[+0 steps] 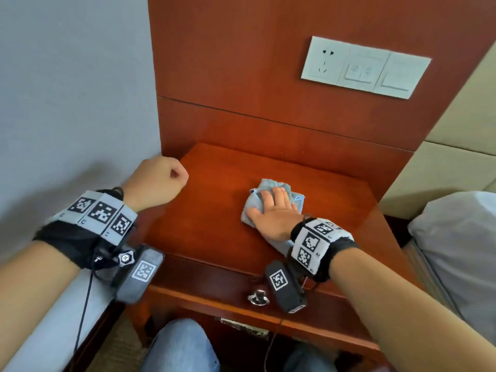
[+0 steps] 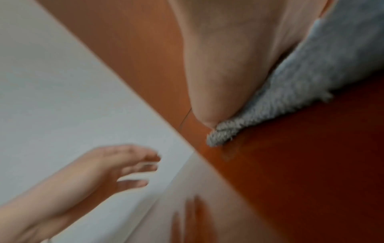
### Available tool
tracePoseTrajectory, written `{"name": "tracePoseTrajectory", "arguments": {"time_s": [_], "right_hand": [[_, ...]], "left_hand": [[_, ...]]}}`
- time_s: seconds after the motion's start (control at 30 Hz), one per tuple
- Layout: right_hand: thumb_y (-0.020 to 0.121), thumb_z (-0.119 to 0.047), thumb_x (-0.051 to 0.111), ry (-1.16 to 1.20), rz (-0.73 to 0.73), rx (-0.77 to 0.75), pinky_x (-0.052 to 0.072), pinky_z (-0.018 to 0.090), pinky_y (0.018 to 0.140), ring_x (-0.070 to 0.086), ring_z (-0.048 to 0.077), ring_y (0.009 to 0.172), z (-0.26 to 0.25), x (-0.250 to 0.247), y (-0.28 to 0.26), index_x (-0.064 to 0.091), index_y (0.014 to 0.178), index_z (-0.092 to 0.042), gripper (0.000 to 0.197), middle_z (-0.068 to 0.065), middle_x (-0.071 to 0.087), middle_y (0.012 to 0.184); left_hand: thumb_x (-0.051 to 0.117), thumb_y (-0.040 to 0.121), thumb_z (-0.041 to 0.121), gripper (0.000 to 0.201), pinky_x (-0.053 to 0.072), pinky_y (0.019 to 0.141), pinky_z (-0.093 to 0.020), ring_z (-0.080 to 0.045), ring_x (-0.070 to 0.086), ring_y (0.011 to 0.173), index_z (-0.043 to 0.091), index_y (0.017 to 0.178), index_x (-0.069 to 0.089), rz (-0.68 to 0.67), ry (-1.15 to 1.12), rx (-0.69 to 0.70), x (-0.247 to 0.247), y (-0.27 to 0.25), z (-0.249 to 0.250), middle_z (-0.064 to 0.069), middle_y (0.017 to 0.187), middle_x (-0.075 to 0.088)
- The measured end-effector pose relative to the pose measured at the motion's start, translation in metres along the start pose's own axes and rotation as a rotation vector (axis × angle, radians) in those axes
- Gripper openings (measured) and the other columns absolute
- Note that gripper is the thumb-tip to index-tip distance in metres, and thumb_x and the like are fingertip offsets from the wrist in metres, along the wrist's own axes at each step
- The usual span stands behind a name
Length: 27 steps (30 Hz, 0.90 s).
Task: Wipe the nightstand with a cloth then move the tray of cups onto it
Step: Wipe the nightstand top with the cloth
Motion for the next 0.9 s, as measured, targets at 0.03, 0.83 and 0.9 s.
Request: {"name": "tracePoseTrajectory", "arguments": {"time_s": [0.03, 0.83, 0.9], "right_hand": [[0.091, -0.056, 0.026, 0.007, 0.017, 0.084, 0.001, 0.045, 0.121, -0.012, 0.020, 0.149, 0.040, -0.006, -0.006, 0.009, 0.153, -0.024, 0.071, 0.002, -0.006, 0.162], [0.091, -0.056, 0.014, 0.014, 0.349, 0.137, 0.009, 0.042, 0.121, 0.005, 0.027, 0.149, 0.197, 0.000, -0.124, 0.021, 0.152, -0.018, 0.072, 0.010, 0.011, 0.160], [0.099, -0.047, 0.024, 0.026, 0.348, 0.148, 0.006, 0.040, 0.122, 0.003, 0.024, 0.149, 0.195, -0.001, -0.125, 0.020, 0.152, -0.018, 0.061, 0.009, 0.011, 0.160]], "left_hand": [[0.052, 0.093, 0.019, 0.021, 0.045, 0.073, -0.025, -0.016, 0.063, 0.087, 0.014, 0.093, 0.072, -0.022, -0.009, 0.042, 0.008, 0.004, 0.017, 0.000, 0.098, 0.073], [0.050, 0.095, 0.024, 0.023, 0.041, 0.081, -0.020, -0.006, 0.055, 0.092, 0.017, 0.104, 0.070, -0.334, -0.041, 0.401, 0.143, -0.021, 0.192, 0.003, 0.111, 0.069], [0.050, 0.095, 0.024, 0.023, 0.041, 0.081, -0.020, -0.006, 0.055, 0.091, 0.017, 0.103, 0.070, -0.333, -0.036, 0.410, 0.145, -0.025, 0.193, 0.004, 0.110, 0.069]]}}
Point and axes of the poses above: each hand's wrist, its own y-axis towards the middle knuckle, its own x-axis out of the palm, z = x × y, the point moved 6 cm from there along y, towards the middle knuckle
